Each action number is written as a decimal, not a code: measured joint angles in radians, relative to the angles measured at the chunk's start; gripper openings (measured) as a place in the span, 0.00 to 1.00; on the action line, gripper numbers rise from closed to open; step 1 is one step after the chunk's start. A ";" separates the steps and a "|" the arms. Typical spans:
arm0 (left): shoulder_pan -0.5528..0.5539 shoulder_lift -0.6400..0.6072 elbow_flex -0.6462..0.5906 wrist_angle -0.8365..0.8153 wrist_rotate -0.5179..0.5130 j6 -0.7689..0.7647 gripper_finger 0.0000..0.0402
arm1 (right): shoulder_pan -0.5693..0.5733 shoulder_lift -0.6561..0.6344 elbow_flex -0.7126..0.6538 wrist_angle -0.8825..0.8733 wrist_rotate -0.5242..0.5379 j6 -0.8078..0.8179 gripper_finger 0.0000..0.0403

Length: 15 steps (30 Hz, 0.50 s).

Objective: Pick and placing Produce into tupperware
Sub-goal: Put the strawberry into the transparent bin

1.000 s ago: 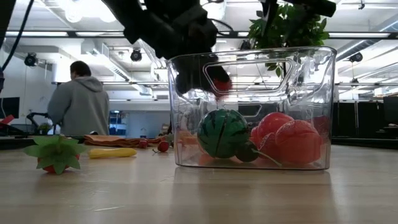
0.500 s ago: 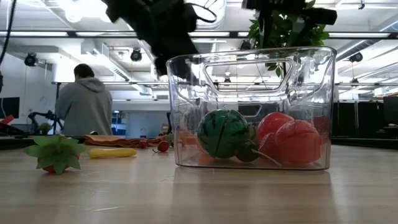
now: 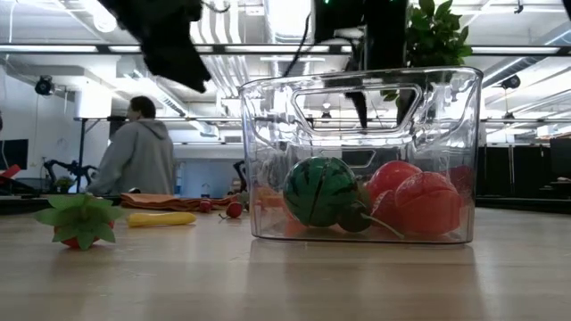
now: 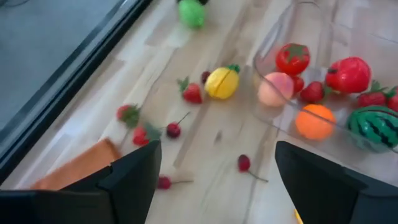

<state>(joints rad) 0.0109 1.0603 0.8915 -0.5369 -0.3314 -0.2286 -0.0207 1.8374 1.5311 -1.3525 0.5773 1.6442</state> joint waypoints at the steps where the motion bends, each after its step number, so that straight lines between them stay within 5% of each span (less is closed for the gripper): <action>1: 0.000 -0.024 -0.017 0.001 -0.009 -0.011 0.74 | -0.016 0.017 0.000 0.000 0.000 0.020 0.64; 15: 0.001 -0.225 -0.164 0.004 -0.026 0.003 0.74 | -0.183 0.181 0.022 0.071 -0.035 0.247 0.64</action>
<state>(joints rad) 0.0116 0.8352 0.7278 -0.5327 -0.3573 -0.2258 -0.2036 2.0185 1.5530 -1.2820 0.5423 1.8908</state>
